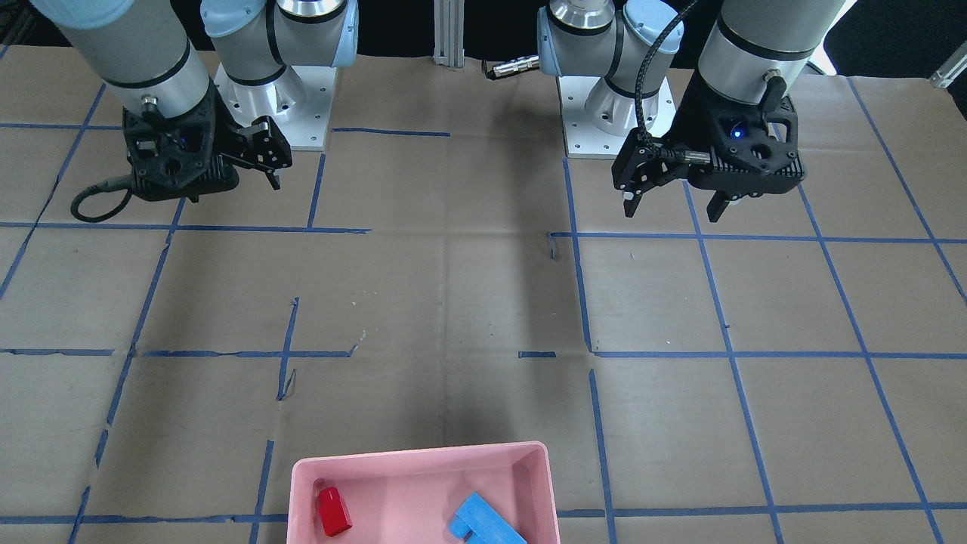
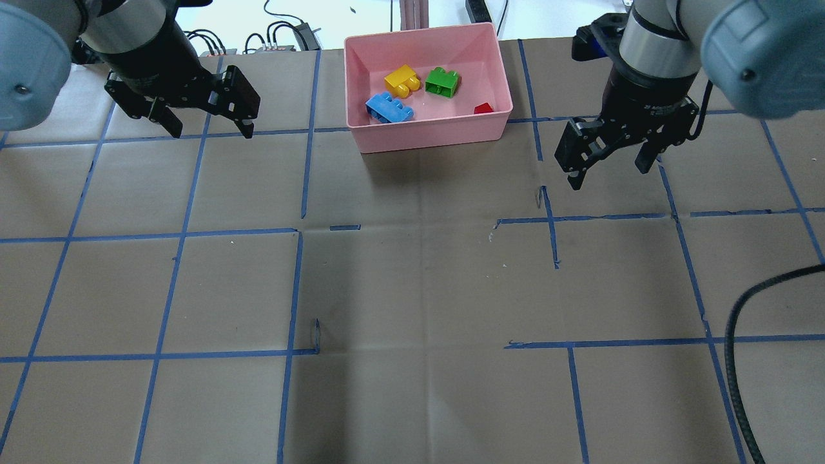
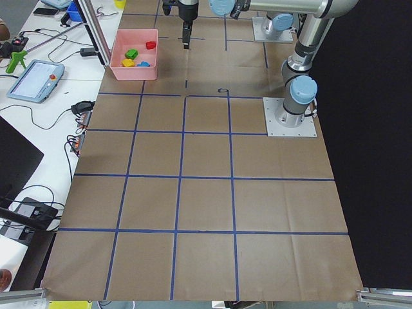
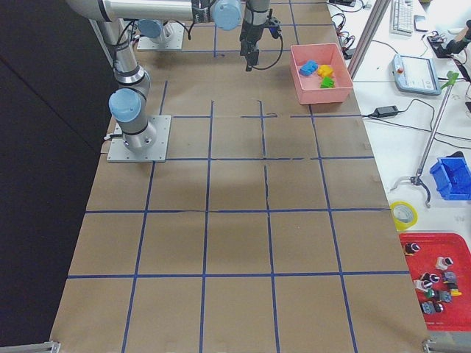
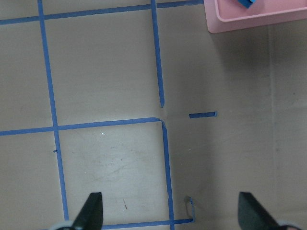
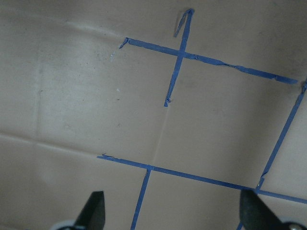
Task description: Put all blocks into box
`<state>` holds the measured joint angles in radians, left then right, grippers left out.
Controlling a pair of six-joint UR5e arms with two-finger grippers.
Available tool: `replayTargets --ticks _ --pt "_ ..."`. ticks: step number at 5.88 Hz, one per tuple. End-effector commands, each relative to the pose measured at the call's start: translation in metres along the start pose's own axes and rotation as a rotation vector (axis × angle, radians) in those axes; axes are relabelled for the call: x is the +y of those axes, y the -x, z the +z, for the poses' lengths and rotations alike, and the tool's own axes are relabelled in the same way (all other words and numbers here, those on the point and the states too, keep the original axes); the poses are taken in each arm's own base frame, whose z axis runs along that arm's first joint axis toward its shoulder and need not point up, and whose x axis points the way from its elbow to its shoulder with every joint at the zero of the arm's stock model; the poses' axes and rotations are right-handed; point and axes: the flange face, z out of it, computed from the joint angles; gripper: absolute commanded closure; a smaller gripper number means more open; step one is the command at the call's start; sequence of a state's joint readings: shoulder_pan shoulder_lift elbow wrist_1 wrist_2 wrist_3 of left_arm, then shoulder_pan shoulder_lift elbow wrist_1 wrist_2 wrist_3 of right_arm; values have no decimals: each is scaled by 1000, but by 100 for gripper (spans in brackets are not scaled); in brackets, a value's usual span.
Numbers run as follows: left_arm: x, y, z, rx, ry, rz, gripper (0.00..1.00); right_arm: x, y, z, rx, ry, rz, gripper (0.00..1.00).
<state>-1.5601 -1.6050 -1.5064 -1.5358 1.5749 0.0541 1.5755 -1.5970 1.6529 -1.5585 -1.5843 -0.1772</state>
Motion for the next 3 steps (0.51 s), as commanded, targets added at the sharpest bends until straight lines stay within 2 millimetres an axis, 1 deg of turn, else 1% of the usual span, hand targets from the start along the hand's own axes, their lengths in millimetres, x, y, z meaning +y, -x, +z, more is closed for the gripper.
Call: replayTargets --ticks 1,3 --pt "1 0 0 1 4 -13 0 27 -10 -9 15 -122 178 0" --pt "1 0 -1 3 1 -11 0 28 -13 -15 34 -136 232 0"
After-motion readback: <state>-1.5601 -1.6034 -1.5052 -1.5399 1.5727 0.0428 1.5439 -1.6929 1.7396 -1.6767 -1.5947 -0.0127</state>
